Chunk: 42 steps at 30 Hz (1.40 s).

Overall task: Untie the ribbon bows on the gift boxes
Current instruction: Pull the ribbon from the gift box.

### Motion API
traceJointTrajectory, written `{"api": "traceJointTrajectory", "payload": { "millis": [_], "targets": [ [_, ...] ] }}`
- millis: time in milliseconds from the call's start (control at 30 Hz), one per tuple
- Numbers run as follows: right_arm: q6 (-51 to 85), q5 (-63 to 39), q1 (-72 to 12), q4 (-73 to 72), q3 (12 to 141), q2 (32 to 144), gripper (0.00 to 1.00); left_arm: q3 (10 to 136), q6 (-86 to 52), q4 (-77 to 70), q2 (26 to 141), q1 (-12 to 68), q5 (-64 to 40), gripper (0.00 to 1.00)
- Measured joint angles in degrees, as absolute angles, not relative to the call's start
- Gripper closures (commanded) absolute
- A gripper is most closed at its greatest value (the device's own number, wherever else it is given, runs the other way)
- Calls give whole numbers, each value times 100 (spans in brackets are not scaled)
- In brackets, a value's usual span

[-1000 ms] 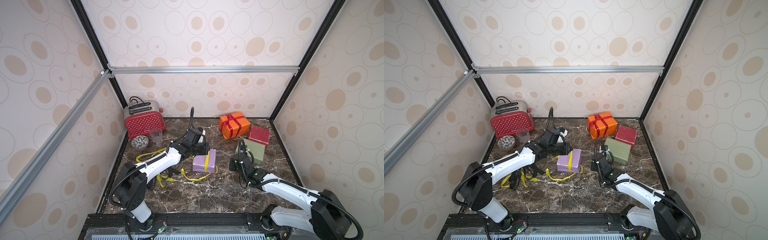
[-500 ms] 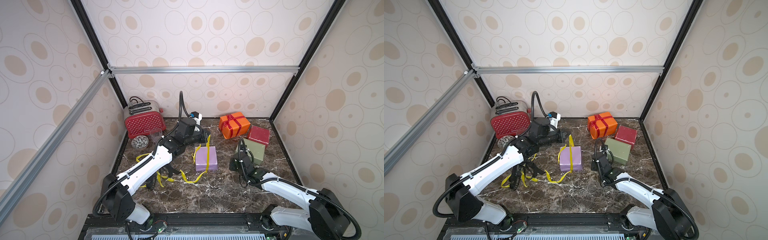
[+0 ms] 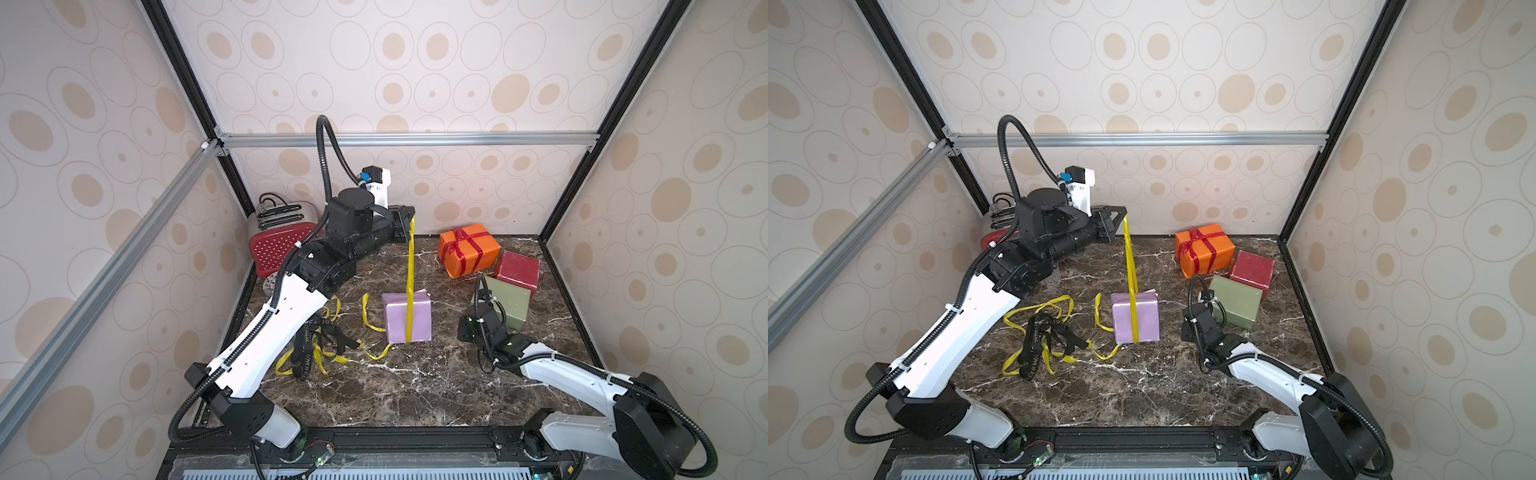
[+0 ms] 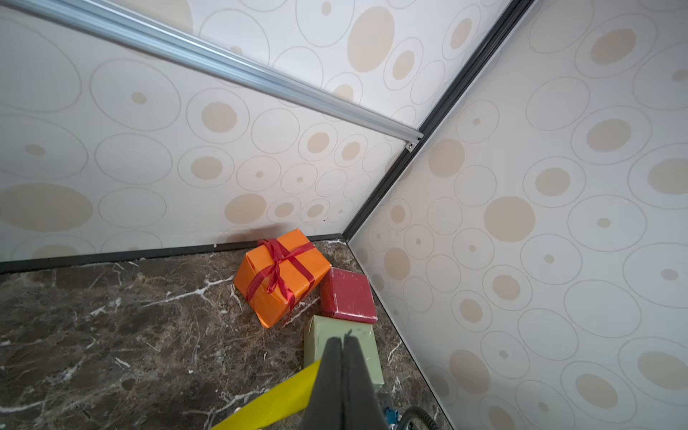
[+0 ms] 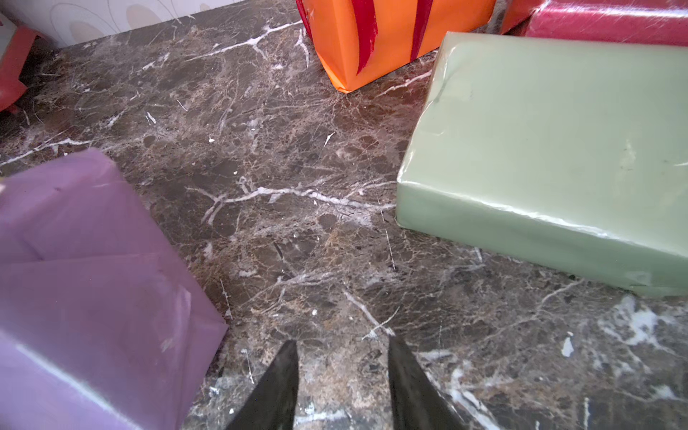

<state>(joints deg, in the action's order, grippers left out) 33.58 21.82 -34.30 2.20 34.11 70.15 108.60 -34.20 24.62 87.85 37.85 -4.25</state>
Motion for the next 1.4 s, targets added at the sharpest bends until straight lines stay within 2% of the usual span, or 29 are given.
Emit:
{"api": "traceJointTrajectory", "payload": {
  "millis": [233,433,600,933,1400],
  "targets": [
    [3282,1621,-3400,38,3450,7148,53,11778,-3323,2991,9465,3562,-379,100],
    [3166,904,-3400,-40,3684,7612,52,12984,-3336,3496,10208,3175,-447,100],
    [3138,572,-3400,-47,3879,7867,51,13887,-3315,3802,10514,3155,-473,100],
    [3094,362,-3400,-45,3881,7881,51,14090,-3033,3389,10307,3166,-311,100],
    [3076,228,-3400,-47,3889,7985,51,14696,-2189,2615,9894,3166,687,100]
  ]
}}
